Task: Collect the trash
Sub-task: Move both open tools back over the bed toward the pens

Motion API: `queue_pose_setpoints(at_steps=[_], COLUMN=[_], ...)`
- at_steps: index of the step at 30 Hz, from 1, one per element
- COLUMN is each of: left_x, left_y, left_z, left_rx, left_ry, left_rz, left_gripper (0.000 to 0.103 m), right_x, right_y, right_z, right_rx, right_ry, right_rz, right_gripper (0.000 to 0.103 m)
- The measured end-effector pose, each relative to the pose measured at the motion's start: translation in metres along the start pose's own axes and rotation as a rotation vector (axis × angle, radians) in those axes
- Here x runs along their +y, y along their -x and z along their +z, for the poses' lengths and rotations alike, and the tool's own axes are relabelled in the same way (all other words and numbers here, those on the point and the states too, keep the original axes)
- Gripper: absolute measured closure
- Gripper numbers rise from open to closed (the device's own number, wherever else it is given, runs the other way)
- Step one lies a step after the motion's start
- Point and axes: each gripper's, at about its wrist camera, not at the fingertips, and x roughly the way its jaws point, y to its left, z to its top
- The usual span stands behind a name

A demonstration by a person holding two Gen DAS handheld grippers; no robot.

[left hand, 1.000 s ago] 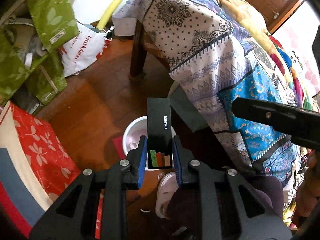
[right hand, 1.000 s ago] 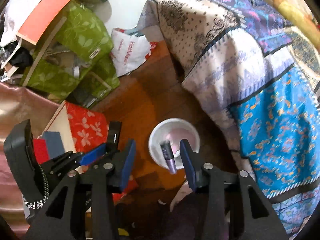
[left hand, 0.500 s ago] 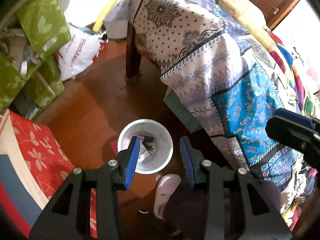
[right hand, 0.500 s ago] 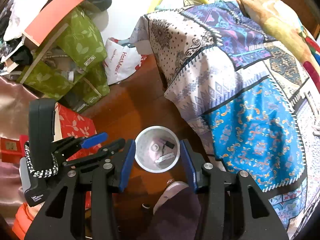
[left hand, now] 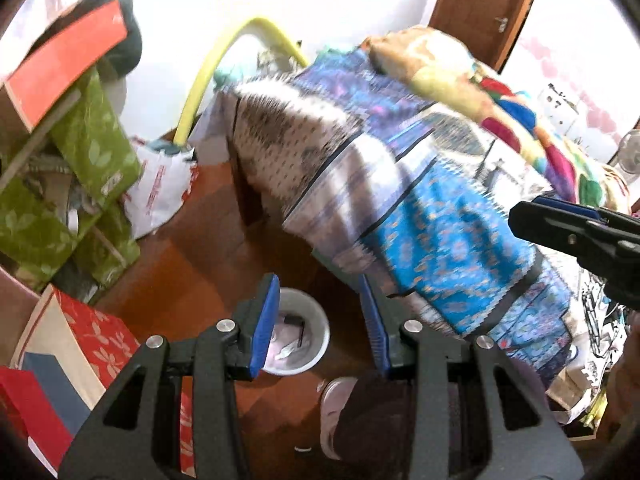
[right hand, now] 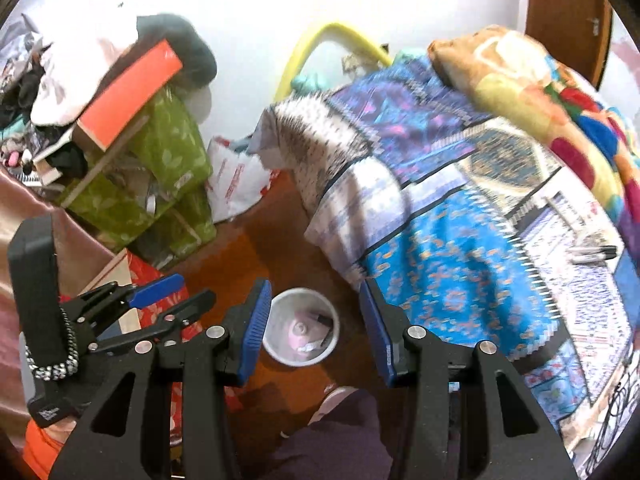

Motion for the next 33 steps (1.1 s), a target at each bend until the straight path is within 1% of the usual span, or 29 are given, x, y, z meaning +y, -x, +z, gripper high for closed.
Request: queue_pose_setpoints(at_steps=[4,8,14,17,21,26,30,33], left_x=[-0.026,-0.058,-0.113,-0.142,-0.179,-0.222,-0.253,-0.272], left_y=[0.014,0.02,0.009,0.0,-0.015,-0.041,-0.065,-0.085], left_z=[0.011,0.022,0.035,0.041,0.049,0.061,0.07,0.075], left_rx=[-0.038,-0.06,-0.046,-0.031,-0.018,0.008,0.034,0.054], left_ry=[-0.032,-0.065,-0.119,-0.142,-0.188,-0.256,-0.301,-0.328], left_rz=[-0.011,-0.051,-0.119,-0.162,-0.184,-0.211,-0.228,-0.241], left_gripper=[0.062,0.062,0.062,0.062,0.062,0.062,0.062,0.062], right_x=[-0.016,-0.042,-0.086,-0.118,-0.157,-0.211,-0.249,-0.28], right_y=[0.03,0.059,0.092,0.106,0.115,0.117,0.113,0.103], right_z=[-0.002,-0.006,-0.015,-0.022,-0.032,-0.043,-0.051,-0.055], right_rx=[-0.062,-0.119,-0.182,-0.202,-0.208,-0.192,-0.177,-0.162], right_ry=[-0.011,-0.044,-0.105,-0.156,-0.224,-0.31,-0.374,-0.438], right_rz=[-0.023,-0.044,-0.106,-0.142,-0.187,-0.25,-0.27,-0.263], right_gripper=[0.06,0.06,0.06,0.06,0.06,0.06,0.06,0.06])
